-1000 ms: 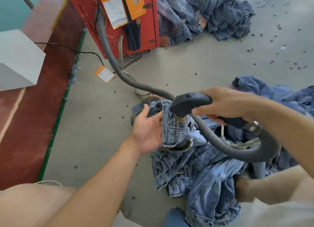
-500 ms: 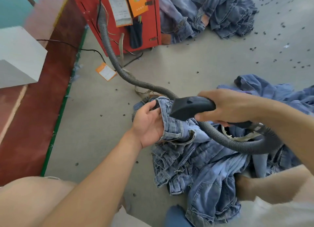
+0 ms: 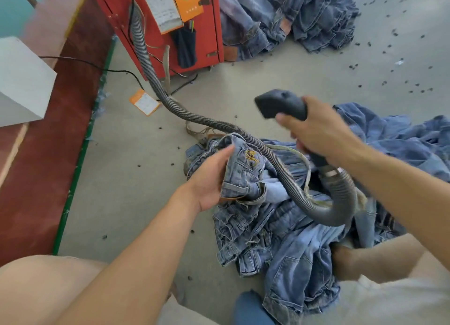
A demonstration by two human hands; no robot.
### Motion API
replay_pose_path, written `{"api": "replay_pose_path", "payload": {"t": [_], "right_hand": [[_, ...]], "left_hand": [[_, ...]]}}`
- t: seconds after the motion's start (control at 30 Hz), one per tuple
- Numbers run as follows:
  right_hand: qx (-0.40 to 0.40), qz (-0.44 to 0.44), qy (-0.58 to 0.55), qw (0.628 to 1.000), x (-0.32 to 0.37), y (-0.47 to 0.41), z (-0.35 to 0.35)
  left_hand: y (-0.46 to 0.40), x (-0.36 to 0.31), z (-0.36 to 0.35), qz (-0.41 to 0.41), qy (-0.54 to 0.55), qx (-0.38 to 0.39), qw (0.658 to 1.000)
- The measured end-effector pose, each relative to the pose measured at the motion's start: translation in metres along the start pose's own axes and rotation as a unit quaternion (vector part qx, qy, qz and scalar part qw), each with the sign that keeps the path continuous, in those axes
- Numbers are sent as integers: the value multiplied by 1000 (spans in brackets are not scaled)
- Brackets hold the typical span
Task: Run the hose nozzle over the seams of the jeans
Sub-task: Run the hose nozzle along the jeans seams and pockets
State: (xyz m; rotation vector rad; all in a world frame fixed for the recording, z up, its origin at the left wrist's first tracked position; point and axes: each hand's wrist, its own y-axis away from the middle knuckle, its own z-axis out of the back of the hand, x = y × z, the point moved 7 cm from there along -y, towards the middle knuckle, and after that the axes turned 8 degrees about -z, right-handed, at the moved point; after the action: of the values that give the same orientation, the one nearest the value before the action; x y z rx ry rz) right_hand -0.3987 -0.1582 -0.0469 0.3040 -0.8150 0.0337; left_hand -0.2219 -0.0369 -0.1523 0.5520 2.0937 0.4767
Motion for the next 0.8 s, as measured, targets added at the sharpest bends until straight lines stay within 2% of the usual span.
{"api": "replay_pose_path", "payload": {"t": [0.1, 0.17, 0.23, 0.33, 0.47, 0.67, 0.8], "right_hand": [[45, 1, -37, 998, -1, -10, 29], [92, 37, 19, 995, -1, -7, 32], [97, 80, 111, 986, -1, -1, 29], [85, 167, 233, 954, 7, 11, 17], [169, 232, 306, 908, 11, 33, -28], [114, 295, 292, 903, 37, 50, -57], [36, 279, 224, 933, 40, 35, -29]], "left_hand": [[-1, 3, 18, 13, -39, -72, 997], [-2, 1, 29, 10, -28, -107, 994], [-1, -3, 35, -1, -6, -126, 992], [0, -6, 35, -5, 21, -112, 993], [2, -7, 25, -14, 41, -55, 998], [3, -6, 20, -30, 85, -38, 995], [4, -8, 22, -31, 93, -38, 994]]}}
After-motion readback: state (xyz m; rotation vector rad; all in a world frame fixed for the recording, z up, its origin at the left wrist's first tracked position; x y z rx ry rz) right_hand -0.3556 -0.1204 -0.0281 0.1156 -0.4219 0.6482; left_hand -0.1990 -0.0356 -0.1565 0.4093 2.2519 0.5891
